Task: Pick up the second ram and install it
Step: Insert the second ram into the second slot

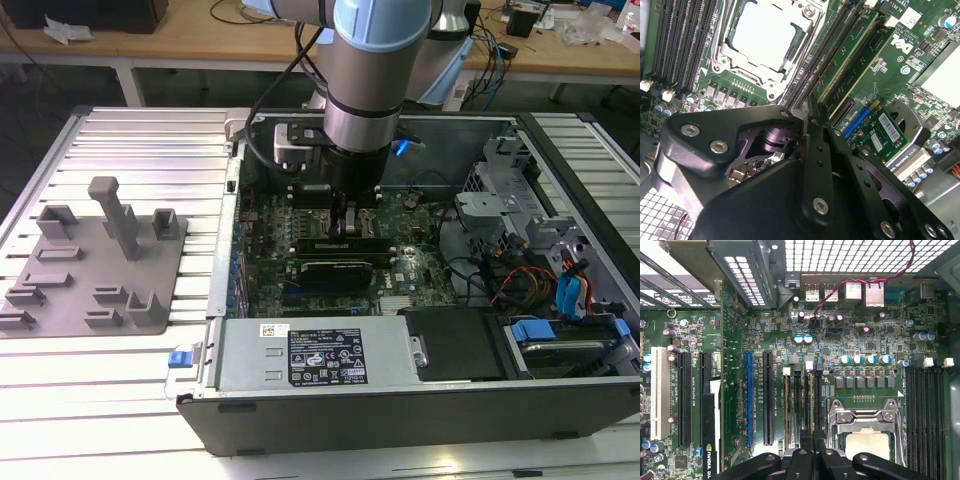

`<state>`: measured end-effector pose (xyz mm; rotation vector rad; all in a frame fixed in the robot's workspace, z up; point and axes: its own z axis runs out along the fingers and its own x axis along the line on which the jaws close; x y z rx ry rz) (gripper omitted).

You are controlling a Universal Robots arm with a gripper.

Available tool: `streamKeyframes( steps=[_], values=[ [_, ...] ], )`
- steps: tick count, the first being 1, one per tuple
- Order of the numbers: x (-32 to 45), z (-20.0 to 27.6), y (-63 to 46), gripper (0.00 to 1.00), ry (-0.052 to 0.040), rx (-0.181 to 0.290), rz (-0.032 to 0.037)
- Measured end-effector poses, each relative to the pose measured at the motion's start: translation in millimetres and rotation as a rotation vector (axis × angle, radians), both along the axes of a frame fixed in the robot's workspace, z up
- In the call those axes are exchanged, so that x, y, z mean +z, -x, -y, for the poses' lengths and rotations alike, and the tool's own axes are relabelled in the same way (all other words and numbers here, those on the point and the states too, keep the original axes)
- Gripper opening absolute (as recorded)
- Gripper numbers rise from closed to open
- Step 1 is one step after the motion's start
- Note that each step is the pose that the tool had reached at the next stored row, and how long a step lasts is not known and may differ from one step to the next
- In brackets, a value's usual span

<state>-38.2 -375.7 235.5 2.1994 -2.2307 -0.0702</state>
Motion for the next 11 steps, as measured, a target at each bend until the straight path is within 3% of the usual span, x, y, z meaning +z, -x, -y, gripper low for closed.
streamKeyframes(
  steps=[8, 11],
  values=[
    [-10.4, 0.2, 0.1, 0.09, 0.001, 0.0, 0.0007],
    [-10.9, 0.1, 0.1, 0.09, 0.0001, 0.0, 0.0011]
  ],
)
